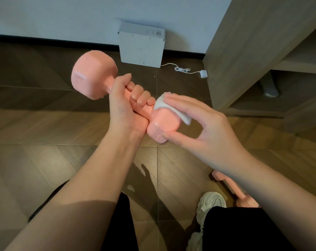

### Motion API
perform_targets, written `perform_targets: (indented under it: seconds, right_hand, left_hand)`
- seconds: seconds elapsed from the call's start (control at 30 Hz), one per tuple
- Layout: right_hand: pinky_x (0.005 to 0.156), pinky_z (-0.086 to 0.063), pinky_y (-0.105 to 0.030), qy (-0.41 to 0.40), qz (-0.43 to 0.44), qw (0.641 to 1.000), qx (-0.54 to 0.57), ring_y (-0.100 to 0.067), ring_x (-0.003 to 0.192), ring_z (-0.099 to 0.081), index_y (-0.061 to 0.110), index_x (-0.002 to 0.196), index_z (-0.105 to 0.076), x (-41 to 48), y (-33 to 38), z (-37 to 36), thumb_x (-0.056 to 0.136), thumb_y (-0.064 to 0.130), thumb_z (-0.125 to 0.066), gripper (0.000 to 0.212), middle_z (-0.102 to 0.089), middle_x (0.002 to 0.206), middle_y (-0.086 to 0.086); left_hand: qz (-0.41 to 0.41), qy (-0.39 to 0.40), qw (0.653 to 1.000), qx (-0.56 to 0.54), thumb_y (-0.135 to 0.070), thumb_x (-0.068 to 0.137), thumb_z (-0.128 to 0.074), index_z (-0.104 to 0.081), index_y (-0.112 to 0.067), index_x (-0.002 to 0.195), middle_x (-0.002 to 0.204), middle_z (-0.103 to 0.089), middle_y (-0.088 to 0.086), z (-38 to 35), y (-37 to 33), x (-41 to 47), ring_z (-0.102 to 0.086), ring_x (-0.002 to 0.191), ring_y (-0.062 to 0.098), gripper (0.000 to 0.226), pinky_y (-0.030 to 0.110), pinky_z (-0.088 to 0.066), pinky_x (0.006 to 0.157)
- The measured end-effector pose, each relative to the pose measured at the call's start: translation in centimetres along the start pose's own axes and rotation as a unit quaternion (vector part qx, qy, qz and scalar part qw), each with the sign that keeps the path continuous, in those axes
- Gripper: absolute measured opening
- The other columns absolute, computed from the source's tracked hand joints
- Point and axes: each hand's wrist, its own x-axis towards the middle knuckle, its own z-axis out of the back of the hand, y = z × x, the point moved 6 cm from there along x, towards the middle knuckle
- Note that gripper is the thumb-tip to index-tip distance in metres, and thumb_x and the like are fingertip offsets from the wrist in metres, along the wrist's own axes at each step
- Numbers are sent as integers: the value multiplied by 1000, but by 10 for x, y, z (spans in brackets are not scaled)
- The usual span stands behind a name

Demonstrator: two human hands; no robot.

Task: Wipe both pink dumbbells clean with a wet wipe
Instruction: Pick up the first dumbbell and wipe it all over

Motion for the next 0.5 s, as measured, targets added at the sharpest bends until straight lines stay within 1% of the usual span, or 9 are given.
perform_targets:
  seconds: [0.07,0.13,0.2,0.23,0.3,0.33,0.4,0.47,0.5]
  right_hand:
    - [104,-36,-10,57,-16,998,-2,5,131,-41,29,136,-54,2,-5,0,80,42,-73,60,-51,140,19]
    - [100,-40,-12,82,-42,994,52,4,127,-46,30,132,-58,1,-10,-1,86,43,-65,48,-55,135,20]
    - [94,-44,-13,67,-77,987,126,3,122,-53,26,126,-65,-1,-16,-3,96,32,-56,32,-62,128,18]
    - [91,-46,-12,53,-95,983,147,3,119,-56,23,123,-67,-2,-20,-4,98,27,-55,29,-65,124,17]
    - [87,-49,-12,36,-122,978,162,2,114,-59,20,120,-70,-5,-26,-7,97,21,-57,26,-69,118,16]
    - [86,-49,-12,36,-123,979,161,2,113,-60,20,120,-71,-6,-27,-8,96,22,-60,26,-69,117,16]
    - [90,-46,-10,74,-97,986,117,4,117,-56,27,124,-67,-8,-23,-9,89,32,-68,35,-65,122,21]
    - [95,-37,-3,159,-68,984,36,9,124,-46,38,133,-54,-10,-19,-16,76,46,-77,62,-53,132,29]
    - [96,-33,0,193,-57,980,2,11,126,-41,41,137,-47,-10,-19,-20,71,48,-81,74,-47,135,31]
  left_hand:
    - [3,2,999,53,-20,87,-61,-43,-19,55,46,-34,-5,1,-2,-1,-31,40,9,36,22,-36,45]
    - [6,6,994,108,-20,87,-61,-44,-19,54,46,-36,-5,2,-4,-2,-32,39,9,37,22,-38,45]
    - [2,11,987,161,-19,88,-60,-45,-18,56,47,-38,-3,2,-4,-3,-34,40,10,36,22,-39,46]
    - [-3,12,982,186,-19,89,-60,-46,-17,57,48,-39,-2,2,-4,-5,-35,40,11,35,22,-39,46]
    - [-9,14,973,229,-18,89,-60,-45,-16,58,49,-39,0,0,-2,-7,-35,41,12,34,23,-38,47]
    - [-9,15,970,243,-18,89,-60,-45,-16,59,49,-39,0,-1,0,-9,-35,41,12,34,23,-38,48]
    - [-4,22,967,254,-18,89,-60,-44,-16,59,49,-38,1,-3,1,-12,-34,41,13,34,24,-37,47]
    - [8,27,969,247,-18,89,-60,-45,-16,58,47,-39,0,-2,2,-14,-34,41,12,35,23,-38,47]
    - [15,25,970,240,-18,89,-60,-45,-16,57,47,-39,-1,-1,2,-14,-34,40,12,35,22,-38,46]
